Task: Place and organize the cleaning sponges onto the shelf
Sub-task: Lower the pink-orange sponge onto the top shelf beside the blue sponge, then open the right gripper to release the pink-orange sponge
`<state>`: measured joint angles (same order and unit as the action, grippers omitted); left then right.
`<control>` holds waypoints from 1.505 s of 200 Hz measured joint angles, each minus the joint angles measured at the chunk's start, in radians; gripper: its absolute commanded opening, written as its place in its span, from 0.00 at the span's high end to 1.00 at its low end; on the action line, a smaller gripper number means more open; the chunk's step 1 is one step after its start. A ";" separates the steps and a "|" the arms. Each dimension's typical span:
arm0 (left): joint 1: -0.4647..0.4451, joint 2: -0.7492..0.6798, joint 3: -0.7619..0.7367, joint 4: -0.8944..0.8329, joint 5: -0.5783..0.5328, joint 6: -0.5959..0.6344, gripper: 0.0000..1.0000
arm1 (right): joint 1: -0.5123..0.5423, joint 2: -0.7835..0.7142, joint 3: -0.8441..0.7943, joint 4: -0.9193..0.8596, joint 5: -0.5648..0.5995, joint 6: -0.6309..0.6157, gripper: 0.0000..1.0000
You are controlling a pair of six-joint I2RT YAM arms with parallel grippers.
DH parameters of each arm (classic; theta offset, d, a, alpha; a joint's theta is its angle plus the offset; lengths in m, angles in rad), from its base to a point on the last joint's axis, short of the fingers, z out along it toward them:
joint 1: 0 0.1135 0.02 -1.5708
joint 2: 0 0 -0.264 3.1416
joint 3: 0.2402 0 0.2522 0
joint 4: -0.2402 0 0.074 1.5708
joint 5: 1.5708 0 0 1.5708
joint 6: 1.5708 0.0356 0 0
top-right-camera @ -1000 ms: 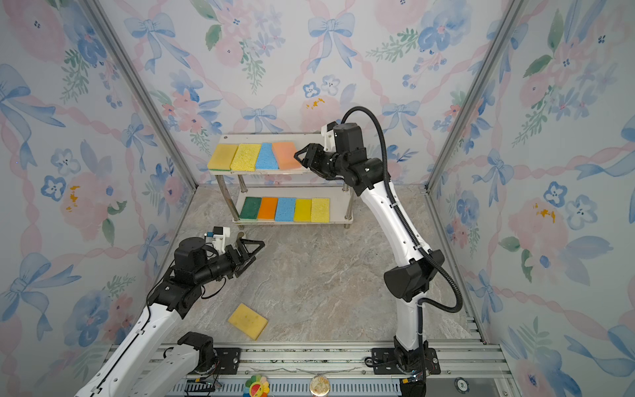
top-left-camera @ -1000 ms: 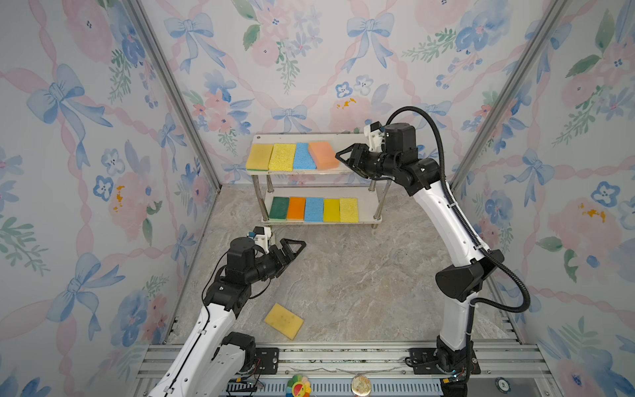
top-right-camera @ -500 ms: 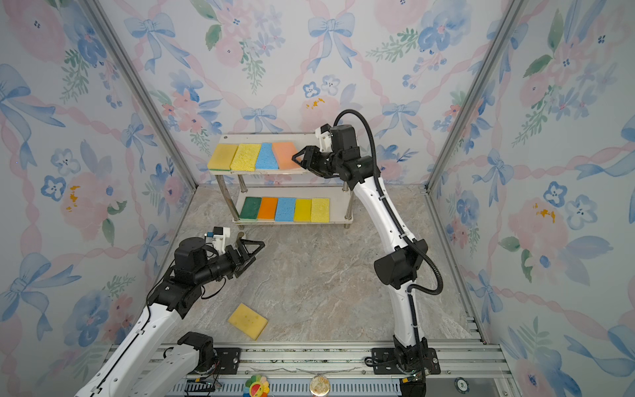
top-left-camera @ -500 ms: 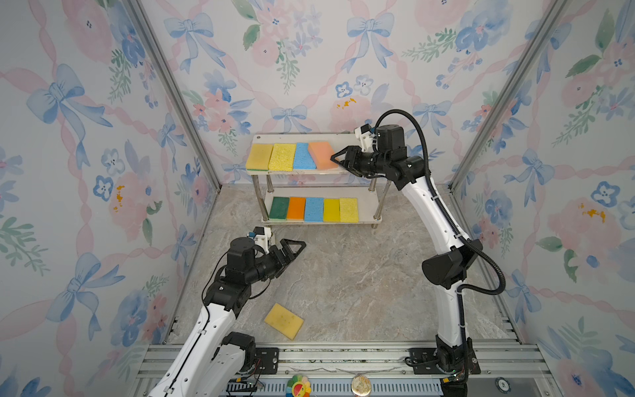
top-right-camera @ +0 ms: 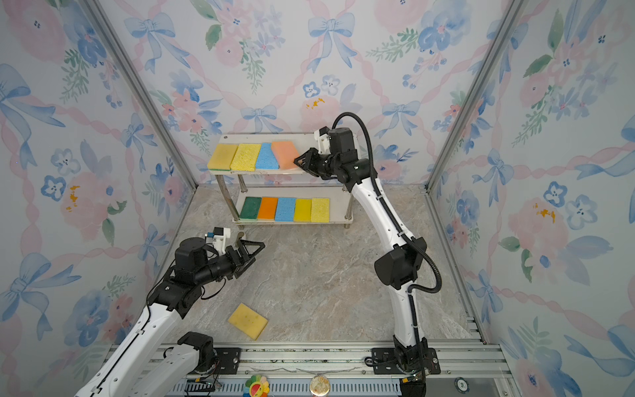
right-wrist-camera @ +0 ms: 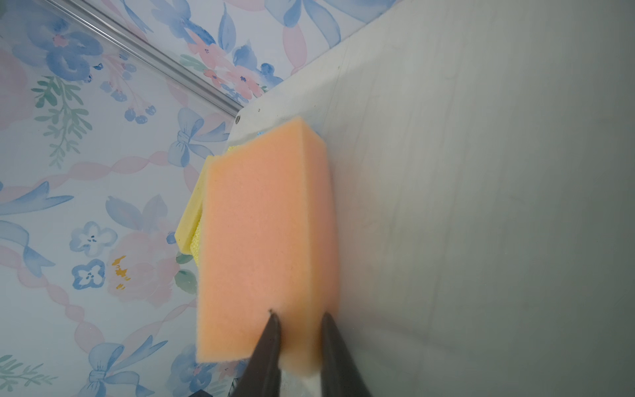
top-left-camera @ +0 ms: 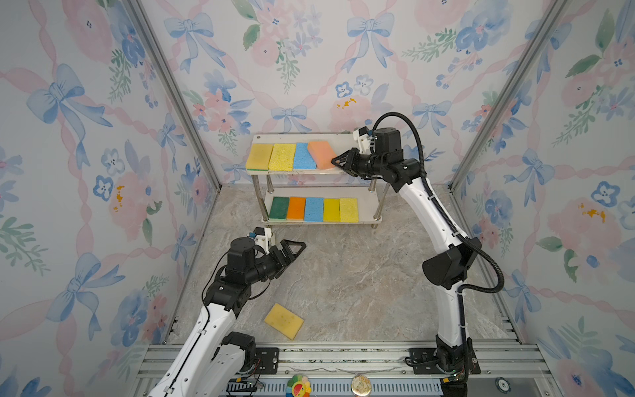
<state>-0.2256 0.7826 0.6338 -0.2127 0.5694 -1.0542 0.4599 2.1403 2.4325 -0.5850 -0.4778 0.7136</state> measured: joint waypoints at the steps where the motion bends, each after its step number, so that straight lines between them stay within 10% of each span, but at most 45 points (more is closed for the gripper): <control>1: 0.000 0.000 0.000 0.000 0.000 0.000 0.02 | 0.000 -0.003 -0.005 0.002 0.003 0.000 0.82; 147: 0.000 0.000 0.000 -0.004 0.000 0.000 0.02 | 0.032 -0.224 -0.275 0.177 0.228 0.055 0.81; 301: 0.000 -0.001 0.000 -0.004 0.000 0.000 0.02 | 0.046 -0.202 -0.241 0.128 0.247 0.080 0.48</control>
<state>-0.2256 0.7818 0.6338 -0.2165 0.5690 -1.0542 0.5060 1.9381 2.1914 -0.4568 -0.2306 0.7937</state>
